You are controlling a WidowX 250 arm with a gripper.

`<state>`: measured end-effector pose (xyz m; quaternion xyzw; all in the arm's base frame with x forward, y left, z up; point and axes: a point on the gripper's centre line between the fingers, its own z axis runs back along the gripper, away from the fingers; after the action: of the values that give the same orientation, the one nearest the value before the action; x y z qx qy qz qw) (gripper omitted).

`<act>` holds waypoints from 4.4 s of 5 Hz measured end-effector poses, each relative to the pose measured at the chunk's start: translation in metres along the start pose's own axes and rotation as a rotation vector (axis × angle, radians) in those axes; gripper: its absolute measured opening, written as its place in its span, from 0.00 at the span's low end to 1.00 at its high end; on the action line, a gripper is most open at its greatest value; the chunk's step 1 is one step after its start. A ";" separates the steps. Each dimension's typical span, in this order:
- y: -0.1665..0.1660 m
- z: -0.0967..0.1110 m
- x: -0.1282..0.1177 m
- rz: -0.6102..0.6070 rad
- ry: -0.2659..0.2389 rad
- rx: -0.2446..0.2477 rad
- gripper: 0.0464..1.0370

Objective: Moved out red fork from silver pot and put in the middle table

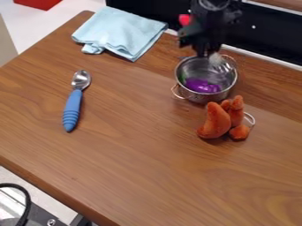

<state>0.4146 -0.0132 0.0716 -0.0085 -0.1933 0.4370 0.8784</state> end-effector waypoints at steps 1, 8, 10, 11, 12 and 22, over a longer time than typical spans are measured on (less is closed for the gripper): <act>0.011 0.014 -0.004 -0.024 0.019 -0.019 0.26; 0.189 0.033 -0.095 -0.594 0.238 -0.118 0.26; 0.171 0.014 -0.117 -0.852 0.249 -0.148 0.26; 0.157 0.011 -0.124 -0.905 0.245 -0.182 0.26; 0.144 0.007 -0.123 -0.879 0.246 -0.188 0.26; 0.148 0.039 -0.058 -0.751 0.293 -0.093 0.96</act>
<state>0.2566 0.0270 0.0608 -0.0393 -0.0754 0.0705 0.9939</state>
